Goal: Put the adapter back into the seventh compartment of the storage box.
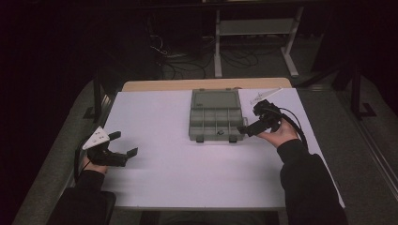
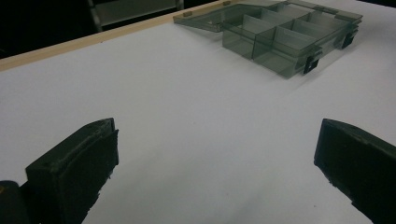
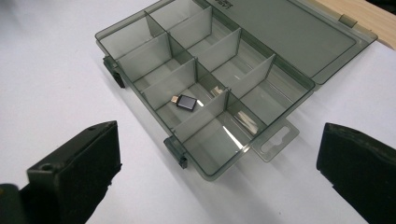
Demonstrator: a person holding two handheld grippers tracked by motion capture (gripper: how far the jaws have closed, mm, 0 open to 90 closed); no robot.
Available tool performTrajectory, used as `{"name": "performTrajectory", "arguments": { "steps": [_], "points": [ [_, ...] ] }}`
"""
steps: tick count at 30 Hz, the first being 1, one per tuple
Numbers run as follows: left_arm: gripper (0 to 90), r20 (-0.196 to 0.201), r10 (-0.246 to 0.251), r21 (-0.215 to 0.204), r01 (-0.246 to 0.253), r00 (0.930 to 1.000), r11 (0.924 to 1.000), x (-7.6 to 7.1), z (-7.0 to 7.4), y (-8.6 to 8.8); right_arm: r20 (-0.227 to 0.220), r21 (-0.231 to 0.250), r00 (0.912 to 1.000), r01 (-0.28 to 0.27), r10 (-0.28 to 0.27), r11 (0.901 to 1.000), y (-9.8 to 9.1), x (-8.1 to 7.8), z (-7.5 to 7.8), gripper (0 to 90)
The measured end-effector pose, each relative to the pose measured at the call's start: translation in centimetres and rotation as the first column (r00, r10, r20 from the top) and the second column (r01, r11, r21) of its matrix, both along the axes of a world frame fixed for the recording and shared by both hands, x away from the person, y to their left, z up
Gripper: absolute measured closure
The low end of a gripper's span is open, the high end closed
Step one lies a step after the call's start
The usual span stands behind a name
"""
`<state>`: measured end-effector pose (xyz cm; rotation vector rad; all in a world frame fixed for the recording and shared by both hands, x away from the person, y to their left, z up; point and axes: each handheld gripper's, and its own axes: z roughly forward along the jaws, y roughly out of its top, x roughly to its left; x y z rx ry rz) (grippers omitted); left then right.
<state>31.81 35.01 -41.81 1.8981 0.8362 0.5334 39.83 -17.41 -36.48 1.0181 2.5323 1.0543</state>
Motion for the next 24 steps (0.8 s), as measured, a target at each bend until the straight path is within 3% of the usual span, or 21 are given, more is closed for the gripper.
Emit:
{"name": "performTrajectory", "arguments": {
  "steps": [24],
  "points": [
    [0.0, 0.000, 0.002, 0.001, -0.002, 1.0000, 1.0000, 0.0, 0.0, -0.1, 0.023, 0.037, 0.9995, 0.021, -0.022, 0.9991, -2.0, -3.1, -0.9, 0.0]
  ]
}}
